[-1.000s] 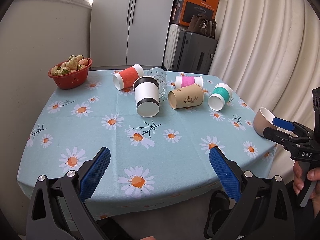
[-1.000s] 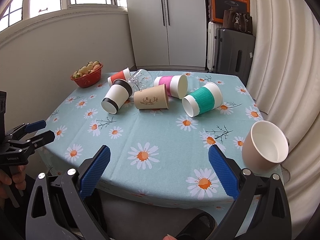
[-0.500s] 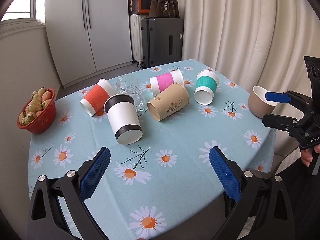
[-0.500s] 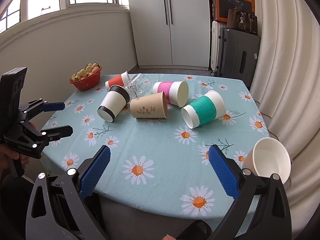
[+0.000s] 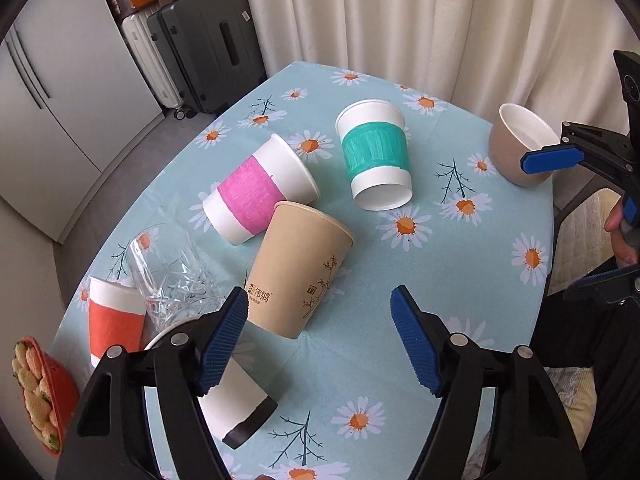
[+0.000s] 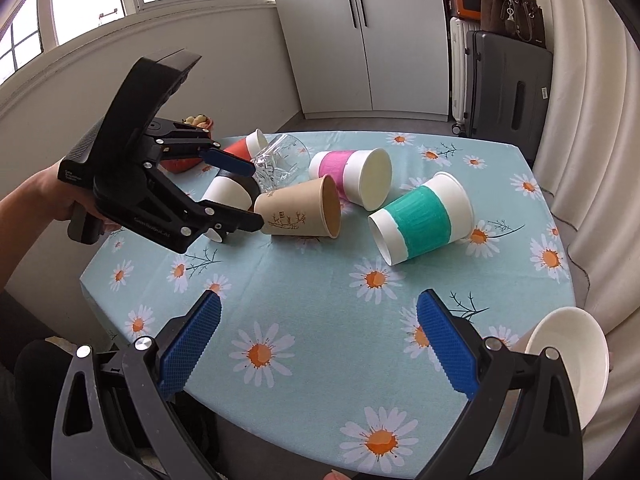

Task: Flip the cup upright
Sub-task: 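Move the left tool toward the tan kraft cup lying on its side, then close the left gripper around the tan kraft cup's body and lift it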

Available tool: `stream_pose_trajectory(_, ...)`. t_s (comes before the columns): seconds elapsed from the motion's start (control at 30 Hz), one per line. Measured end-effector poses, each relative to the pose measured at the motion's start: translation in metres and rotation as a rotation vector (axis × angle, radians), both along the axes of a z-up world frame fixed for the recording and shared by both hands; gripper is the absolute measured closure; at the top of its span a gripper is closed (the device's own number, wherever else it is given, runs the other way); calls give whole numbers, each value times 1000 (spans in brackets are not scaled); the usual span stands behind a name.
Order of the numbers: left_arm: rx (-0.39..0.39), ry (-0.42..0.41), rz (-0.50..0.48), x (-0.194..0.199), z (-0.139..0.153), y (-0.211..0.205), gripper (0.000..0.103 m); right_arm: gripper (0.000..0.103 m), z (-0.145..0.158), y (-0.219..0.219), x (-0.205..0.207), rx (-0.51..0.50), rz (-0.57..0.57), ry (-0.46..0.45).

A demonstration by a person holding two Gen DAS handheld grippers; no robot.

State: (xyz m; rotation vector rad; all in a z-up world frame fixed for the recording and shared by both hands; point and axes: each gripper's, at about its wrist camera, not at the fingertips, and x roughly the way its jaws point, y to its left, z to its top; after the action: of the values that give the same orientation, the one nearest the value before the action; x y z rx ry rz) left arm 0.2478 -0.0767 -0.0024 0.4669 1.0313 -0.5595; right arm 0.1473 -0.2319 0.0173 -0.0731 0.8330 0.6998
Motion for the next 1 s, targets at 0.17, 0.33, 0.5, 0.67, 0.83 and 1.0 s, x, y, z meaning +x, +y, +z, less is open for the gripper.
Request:
stream_pose_trajectory(0.17,84,65,-36,34,-21,-5,34,6,-3,-2,2,13,19,5)
stream_pose_trajectory(0.33,73,166,-65,58,-31,-4,35,6,-7,-5,5,27,27,28)
stream_pose_trajectory(0.5,92,221,-103,70,-38,-7,42,6,-9,-5,6,33,36,36)
stream_pose_trajectory(0.67,99,260,-112,76,-38,-14,42,6,-8,-5,6,44,38,41)
stream_pose_trajectory(0.83,110,276,-104,77,-38,-17,42,6,-6,-5,3,54,44,40)
stream_pose_trajectory(1.0,119,276,-89,81,-42,-19,42,6,-4,-8,3,70,36,45)
